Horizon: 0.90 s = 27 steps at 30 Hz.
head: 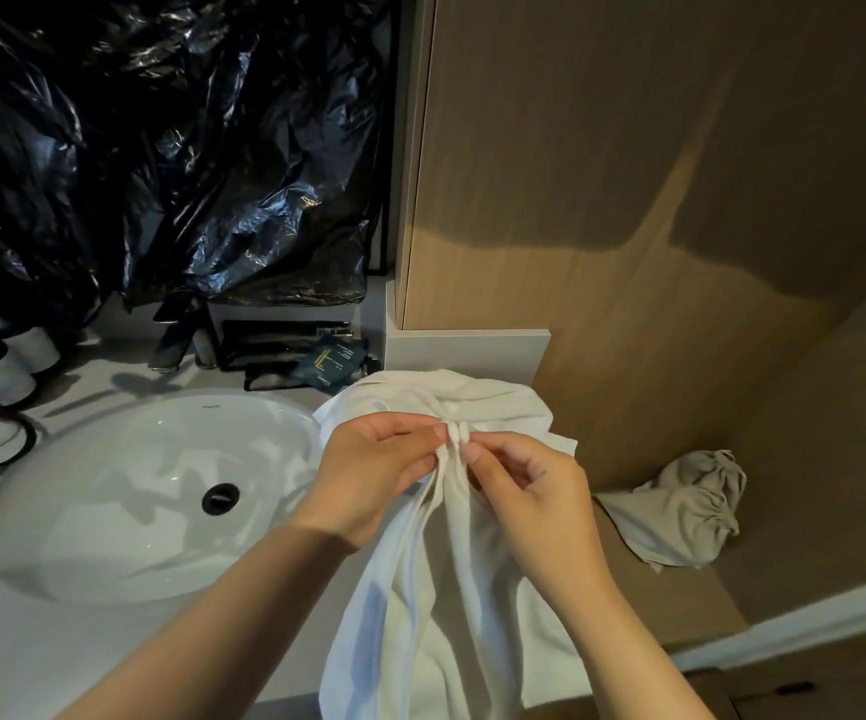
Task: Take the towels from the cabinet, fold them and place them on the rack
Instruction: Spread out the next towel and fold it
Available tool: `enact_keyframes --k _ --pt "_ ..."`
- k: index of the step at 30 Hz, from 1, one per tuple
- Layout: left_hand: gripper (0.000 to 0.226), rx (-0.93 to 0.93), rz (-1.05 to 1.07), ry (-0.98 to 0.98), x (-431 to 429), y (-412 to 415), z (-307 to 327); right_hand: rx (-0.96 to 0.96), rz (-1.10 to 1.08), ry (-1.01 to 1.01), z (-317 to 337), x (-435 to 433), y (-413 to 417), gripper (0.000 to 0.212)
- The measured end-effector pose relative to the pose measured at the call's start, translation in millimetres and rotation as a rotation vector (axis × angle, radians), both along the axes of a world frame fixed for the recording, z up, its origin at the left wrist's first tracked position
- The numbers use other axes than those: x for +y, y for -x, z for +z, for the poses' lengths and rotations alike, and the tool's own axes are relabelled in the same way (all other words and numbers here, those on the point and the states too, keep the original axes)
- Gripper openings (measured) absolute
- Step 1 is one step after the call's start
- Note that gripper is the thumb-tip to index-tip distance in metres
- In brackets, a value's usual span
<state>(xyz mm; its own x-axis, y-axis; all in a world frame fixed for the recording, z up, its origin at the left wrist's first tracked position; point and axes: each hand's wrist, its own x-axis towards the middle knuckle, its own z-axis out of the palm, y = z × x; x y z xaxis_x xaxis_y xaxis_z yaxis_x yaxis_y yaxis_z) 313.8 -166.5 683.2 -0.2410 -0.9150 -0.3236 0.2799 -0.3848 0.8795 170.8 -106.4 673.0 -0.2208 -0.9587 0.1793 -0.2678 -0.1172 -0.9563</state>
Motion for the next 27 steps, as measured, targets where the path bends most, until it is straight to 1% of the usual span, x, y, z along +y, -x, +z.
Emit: enact_keyframes --k 2,3,5,7,12,17,21,24,27 --pt "0.015 0.002 0.006 0.009 -1 -2 0 -0.022 0.081 -0.024 1 2 3 0.026" --pt "0.016 0.005 -0.001 0.013 -1 -3 0 -0.075 0.102 -0.042 2 3 3 0.028" --pt "0.017 0.027 -0.033 0.025 0 -4 2 -0.172 0.116 -0.073 3 4 4 0.029" --pt "0.020 0.042 -0.059 0.028 2 -4 3 -0.201 0.110 -0.087 2 4 4 0.028" --pt "0.023 -0.076 -0.068 0.031 -2 -6 3 -0.203 0.107 -0.093 -1 3 3 0.031" --pt "0.022 -0.138 -0.086 0.051 -2 -5 5 -0.214 0.128 -0.110 -4 5 4 0.034" --pt "0.014 -0.256 -0.027 0.101 -5 -2 2 -0.242 0.119 -0.131 -5 5 2 0.032" --pt "0.012 -0.263 0.015 0.123 -6 -1 -1 -0.253 0.148 -0.145 -7 6 1 0.029" --pt "0.014 -0.293 0.040 0.160 -10 -3 -1 -0.171 0.168 -0.184 -8 5 12 0.022"
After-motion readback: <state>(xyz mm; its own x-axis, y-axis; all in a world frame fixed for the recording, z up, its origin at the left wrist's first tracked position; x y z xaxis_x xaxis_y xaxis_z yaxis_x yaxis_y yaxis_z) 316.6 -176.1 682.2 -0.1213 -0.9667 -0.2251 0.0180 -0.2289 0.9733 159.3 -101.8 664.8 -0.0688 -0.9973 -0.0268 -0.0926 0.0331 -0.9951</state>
